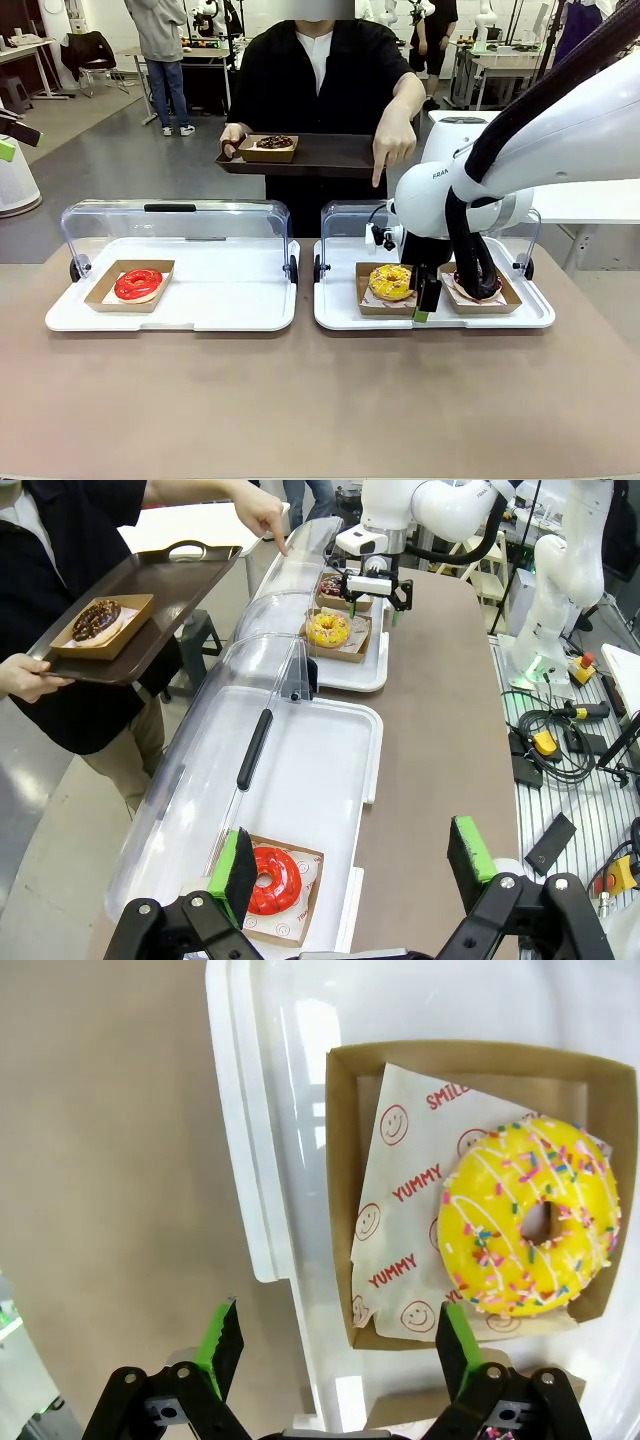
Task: Provide the desired donut to the person.
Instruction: Pick up and lift the Paper togo box containing the Donut pointed at by the person.
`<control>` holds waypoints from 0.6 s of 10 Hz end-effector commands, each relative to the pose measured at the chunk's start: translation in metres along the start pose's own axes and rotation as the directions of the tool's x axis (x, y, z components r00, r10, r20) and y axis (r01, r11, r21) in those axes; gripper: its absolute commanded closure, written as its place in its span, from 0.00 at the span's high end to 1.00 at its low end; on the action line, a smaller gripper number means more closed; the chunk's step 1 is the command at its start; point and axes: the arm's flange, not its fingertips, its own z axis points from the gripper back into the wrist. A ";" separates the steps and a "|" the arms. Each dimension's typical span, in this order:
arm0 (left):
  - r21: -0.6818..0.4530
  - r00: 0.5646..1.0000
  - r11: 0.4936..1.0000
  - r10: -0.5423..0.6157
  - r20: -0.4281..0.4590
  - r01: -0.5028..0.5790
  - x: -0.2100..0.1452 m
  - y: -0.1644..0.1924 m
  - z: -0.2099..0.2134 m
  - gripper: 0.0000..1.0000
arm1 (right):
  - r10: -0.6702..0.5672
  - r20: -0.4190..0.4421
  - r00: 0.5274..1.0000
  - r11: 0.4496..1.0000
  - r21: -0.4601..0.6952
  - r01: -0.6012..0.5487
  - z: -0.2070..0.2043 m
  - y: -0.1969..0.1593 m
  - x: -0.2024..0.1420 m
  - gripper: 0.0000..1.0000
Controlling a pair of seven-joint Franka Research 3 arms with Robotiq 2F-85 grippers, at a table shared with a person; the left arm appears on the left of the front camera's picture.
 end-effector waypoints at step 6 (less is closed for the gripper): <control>0.001 1.000 1.000 0.010 0.001 -0.010 0.000 -0.002 0.001 1.00 | 0.008 -0.031 0.999 1.000 0.024 -0.007 -0.003 -0.005 0.001 1.00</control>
